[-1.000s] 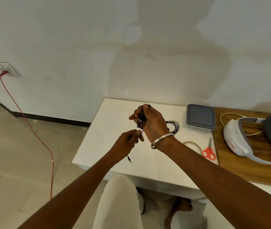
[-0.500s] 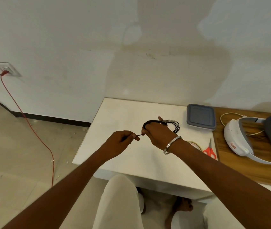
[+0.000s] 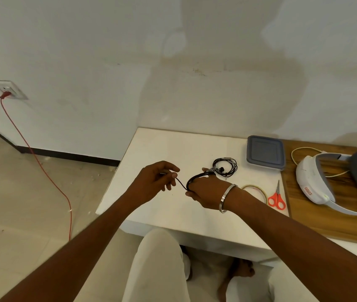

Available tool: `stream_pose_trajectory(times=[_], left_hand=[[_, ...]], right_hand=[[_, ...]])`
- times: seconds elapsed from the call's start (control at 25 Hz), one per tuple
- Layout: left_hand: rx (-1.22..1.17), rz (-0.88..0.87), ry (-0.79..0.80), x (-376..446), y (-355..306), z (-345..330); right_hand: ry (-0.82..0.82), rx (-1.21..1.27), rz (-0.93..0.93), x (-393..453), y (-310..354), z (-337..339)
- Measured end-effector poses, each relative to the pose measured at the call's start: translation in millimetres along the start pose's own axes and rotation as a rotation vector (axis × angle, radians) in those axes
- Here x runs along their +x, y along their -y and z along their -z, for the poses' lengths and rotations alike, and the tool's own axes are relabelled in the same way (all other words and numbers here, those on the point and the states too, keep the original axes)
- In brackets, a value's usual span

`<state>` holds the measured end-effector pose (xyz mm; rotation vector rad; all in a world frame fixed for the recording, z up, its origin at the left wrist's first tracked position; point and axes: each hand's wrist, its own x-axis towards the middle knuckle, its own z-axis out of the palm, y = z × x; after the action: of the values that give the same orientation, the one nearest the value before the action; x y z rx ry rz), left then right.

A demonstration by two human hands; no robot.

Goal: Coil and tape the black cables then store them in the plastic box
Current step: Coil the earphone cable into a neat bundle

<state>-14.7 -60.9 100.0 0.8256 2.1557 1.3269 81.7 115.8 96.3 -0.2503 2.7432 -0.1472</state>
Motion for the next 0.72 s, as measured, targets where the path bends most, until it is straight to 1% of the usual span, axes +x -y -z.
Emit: stream_pose_trajectory(times=[0.16, 0.28, 0.48, 0.6, 0.72], left_hand=[[-0.085, 0.004, -0.055, -0.8, -4.0, -15.0], [-0.130, 0.056, -0.118, 0.5, -4.7, -23.7], [-0.094, 0.199, -0.205, 3.7, -3.5, -32.7], [-0.043, 0.256, -0.217, 2.6, -2.6, -35.7], [0.015, 0.275, -0.202, 2.1, -1.2, -37.2]], right_hand=[[0.052, -0.034, 0.100, 3.2, 12.4, -1.1], [0.068, -0.095, 0.166, 5.8, 19.1, -2.8], [0.062, -0.120, 0.197, 5.2, 24.8, -2.1], [0.075, -0.079, 0.189, 6.5, 24.9, -3.4], [0.072, -0.059, 0.201, 5.3, 26.7, -4.0]])
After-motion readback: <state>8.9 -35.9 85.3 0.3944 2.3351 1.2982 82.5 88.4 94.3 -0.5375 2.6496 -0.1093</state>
